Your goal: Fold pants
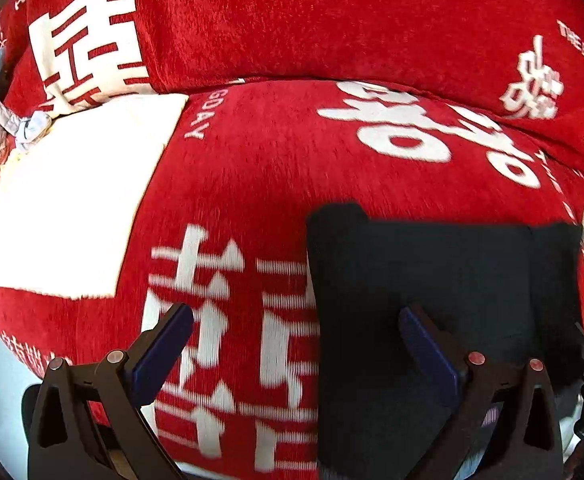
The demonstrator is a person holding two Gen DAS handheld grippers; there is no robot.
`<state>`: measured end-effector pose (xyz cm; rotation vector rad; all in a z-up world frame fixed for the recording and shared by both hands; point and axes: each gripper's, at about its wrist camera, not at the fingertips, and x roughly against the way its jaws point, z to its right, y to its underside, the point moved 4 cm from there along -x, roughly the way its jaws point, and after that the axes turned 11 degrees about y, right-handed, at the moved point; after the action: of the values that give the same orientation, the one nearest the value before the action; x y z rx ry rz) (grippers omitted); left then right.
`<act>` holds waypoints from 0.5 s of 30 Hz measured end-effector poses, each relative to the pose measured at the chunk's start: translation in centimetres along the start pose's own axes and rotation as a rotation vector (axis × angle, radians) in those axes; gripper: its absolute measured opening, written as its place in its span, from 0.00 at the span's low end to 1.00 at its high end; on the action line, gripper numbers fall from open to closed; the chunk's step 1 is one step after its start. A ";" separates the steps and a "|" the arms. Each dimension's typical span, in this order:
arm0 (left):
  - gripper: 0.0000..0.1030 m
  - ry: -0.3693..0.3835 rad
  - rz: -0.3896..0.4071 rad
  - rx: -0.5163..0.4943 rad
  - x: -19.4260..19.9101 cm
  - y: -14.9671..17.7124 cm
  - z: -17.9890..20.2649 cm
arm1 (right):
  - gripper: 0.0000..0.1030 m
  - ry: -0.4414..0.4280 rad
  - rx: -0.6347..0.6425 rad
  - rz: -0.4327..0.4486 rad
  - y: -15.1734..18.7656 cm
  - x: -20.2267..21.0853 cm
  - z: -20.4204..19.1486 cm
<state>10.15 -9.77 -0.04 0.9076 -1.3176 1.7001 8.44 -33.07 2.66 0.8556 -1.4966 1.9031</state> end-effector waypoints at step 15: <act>1.00 0.004 -0.012 -0.066 0.5 5.2 0.1 | 0.94 -0.064 -0.109 -0.073 6.1 0.4 0.5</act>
<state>5.29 -10.54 -1.72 0.8720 -1.3552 1.6394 3.59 -34.82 -0.72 0.9158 -1.5698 1.7403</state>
